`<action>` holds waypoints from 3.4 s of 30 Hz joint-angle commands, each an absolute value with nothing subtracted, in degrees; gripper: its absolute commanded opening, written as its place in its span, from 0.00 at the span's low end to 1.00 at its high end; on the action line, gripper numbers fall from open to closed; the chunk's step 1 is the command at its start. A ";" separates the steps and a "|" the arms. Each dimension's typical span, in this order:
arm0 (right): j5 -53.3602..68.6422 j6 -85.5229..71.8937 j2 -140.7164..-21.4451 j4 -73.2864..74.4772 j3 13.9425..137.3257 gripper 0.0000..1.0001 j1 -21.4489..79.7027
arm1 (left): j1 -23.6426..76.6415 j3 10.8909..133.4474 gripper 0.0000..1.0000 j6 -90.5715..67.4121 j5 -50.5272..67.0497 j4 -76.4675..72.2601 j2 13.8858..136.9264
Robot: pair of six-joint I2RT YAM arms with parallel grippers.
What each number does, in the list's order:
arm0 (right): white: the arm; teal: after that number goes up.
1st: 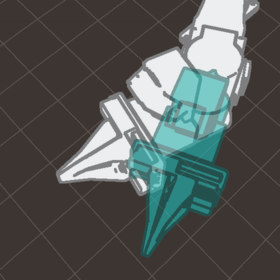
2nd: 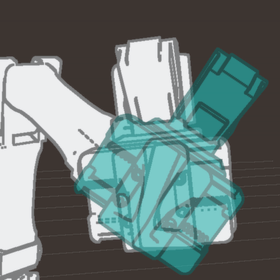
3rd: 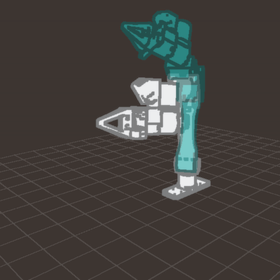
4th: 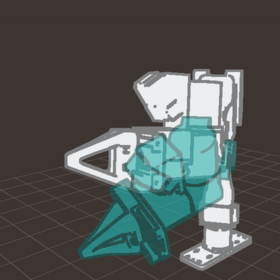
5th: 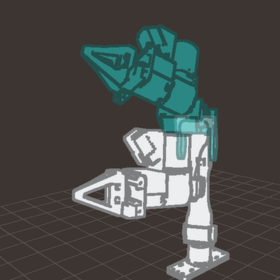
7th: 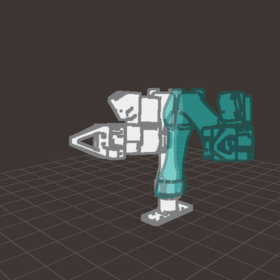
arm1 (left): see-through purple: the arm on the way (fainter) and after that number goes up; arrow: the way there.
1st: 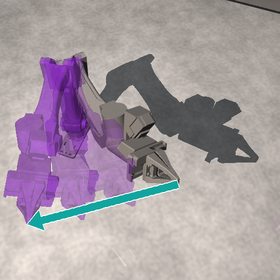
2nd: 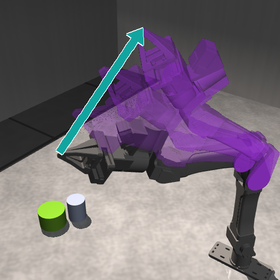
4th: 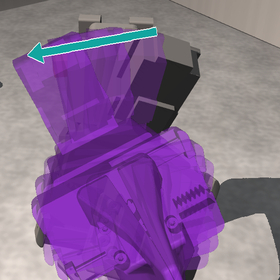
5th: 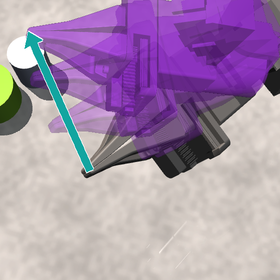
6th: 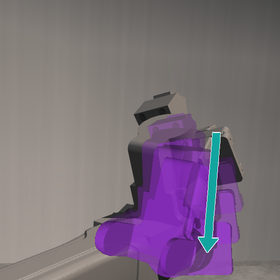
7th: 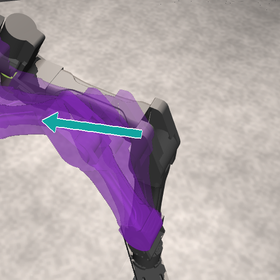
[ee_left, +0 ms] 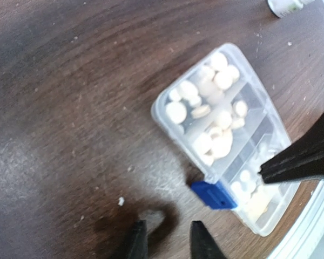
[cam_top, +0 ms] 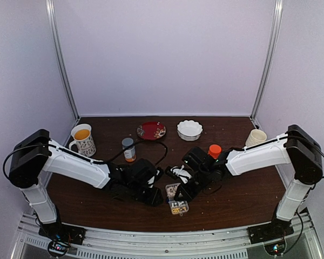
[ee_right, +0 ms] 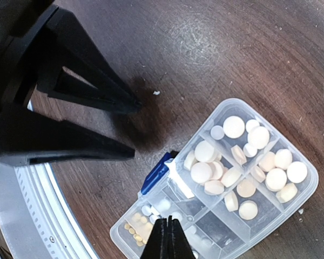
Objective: Sort the pills into containers
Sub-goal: Close the lid of the pill container, then move the pill container to the center of the board, then reset both arms
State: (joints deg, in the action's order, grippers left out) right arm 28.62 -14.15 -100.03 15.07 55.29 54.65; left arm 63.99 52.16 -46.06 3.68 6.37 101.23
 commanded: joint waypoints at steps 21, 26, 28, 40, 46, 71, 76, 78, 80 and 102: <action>24.06 -15.29 -101.87 18.06 54.98 0.00 54.86 | 64.33 52.79 0.00 -50.88 11.96 -12.91 109.02; 23.95 -15.10 -101.65 18.23 54.55 0.00 54.86 | 64.25 51.69 0.00 -52.92 13.14 -17.94 109.92; 23.77 -15.12 -101.32 18.24 54.31 0.00 54.87 | 64.25 50.35 0.00 -53.36 12.74 -19.11 109.27; 19.64 -14.81 -93.29 21.85 54.10 0.00 53.67 | 64.23 51.01 0.00 -52.73 12.31 -16.73 109.16; 17.78 -13.84 -89.08 23.32 53.59 0.00 52.16 | 64.17 50.85 0.00 -51.84 10.69 -15.39 107.98; -28.93 2.99 -42.19 -4.39 30.59 1.00 49.83 | 50.13 42.87 0.97 -29.32 -27.04 14.84 58.00; -34.31 12.28 -37.82 -13.08 26.24 1.00 47.16 | 45.38 41.08 0.98 -20.63 -34.59 14.12 51.22; -34.38 12.56 -36.26 -16.33 24.41 1.00 44.18 | 43.68 39.34 0.98 -15.96 -36.24 11.90 49.20; -34.04 11.69 -35.11 -19.29 22.36 1.00 40.86 | 42.57 36.86 0.98 -11.62 -37.37 7.81 47.30; -14.90 4.47 -75.52 -77.63 6.32 1.00 9.80 | 34.04 22.10 0.98 0.18 -40.91 -14.69 43.74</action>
State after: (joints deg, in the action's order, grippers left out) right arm -20.03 6.13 -66.22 -60.23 5.13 13.41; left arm 36.25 22.11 1.10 -43.72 -10.39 43.44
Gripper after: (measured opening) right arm 0.997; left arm 0.976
